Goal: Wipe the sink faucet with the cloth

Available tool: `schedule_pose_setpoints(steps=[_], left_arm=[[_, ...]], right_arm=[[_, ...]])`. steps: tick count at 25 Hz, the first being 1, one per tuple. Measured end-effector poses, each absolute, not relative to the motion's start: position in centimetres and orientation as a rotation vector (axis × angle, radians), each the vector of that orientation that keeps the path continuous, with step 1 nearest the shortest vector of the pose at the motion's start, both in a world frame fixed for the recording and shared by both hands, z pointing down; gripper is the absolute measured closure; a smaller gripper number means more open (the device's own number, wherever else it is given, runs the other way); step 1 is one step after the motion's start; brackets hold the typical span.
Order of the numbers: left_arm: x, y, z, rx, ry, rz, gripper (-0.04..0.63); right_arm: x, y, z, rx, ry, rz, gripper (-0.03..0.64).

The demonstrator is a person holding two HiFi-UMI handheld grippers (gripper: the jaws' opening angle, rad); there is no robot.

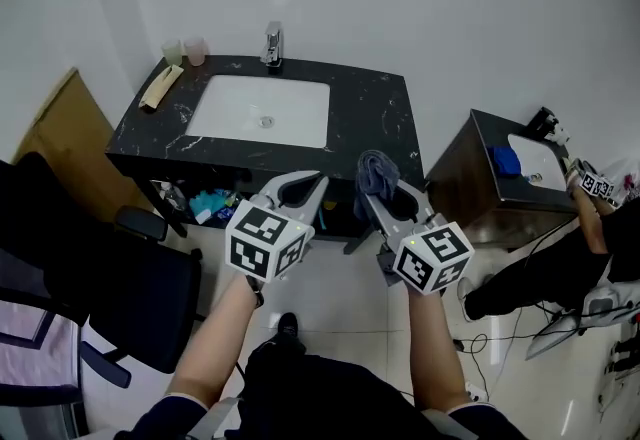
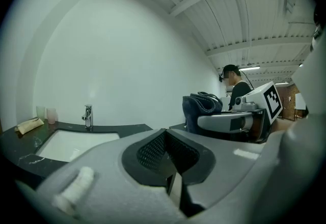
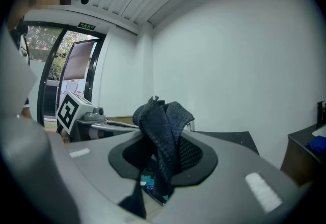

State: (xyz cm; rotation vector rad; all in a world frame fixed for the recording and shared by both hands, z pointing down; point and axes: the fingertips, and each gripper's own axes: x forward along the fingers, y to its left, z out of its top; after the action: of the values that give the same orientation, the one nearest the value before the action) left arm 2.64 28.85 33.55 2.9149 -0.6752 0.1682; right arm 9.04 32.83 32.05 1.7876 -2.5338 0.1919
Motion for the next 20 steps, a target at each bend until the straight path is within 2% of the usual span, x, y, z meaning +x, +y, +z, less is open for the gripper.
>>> schedule_pose_setpoints(steps=[20], left_arm=[[5.0,10.6,36.3,2.872,-0.727,0.256,0.594]], right_arm=[[11.9,13.8,34.3,1.769,-2.596,0.262,0.506]])
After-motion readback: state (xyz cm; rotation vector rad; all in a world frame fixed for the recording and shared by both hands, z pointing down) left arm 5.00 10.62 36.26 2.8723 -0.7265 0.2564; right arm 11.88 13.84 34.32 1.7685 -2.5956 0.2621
